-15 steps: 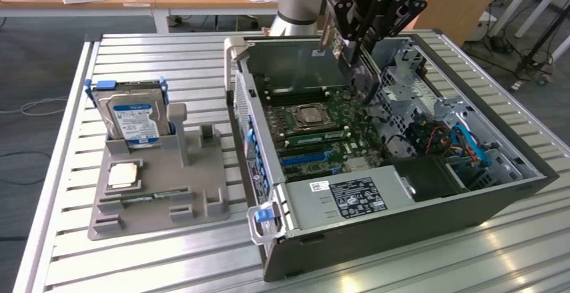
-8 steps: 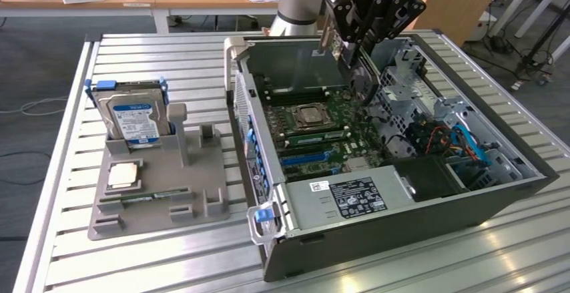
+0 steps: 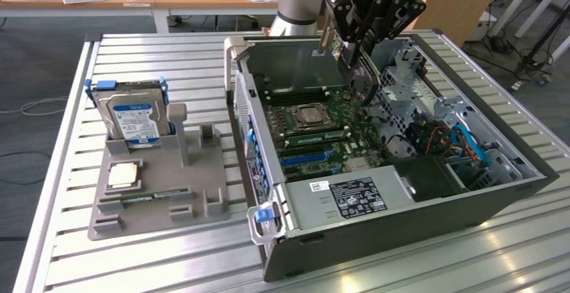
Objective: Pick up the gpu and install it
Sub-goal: 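Pick up the gpu and move the gpu toward the slot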
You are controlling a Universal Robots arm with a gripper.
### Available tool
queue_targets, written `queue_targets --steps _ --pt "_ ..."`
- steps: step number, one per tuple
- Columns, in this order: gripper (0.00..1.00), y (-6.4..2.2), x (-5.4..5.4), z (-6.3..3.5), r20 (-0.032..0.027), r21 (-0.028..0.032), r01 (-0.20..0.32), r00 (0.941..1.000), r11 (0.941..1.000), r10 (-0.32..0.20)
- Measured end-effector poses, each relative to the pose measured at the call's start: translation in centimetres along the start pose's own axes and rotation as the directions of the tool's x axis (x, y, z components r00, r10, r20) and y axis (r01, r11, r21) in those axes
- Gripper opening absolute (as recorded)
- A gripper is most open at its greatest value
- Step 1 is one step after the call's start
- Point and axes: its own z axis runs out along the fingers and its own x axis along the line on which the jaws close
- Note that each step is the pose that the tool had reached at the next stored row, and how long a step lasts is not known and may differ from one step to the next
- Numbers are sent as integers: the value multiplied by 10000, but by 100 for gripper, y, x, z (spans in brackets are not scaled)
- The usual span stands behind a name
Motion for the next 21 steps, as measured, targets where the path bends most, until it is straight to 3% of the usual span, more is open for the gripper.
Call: queue_targets --steps 6,11,16,21 --pt "27 0 0 0 -7 -1 106 9999 9999 -106" --pt "27 0 0 1 -52 -10 863 9963 9963 -863" --pt "27 0 0 2 -107 -26 1753 9845 9845 -1753" --pt "27 0 0 3 -159 -45 2644 9643 9644 -2645"
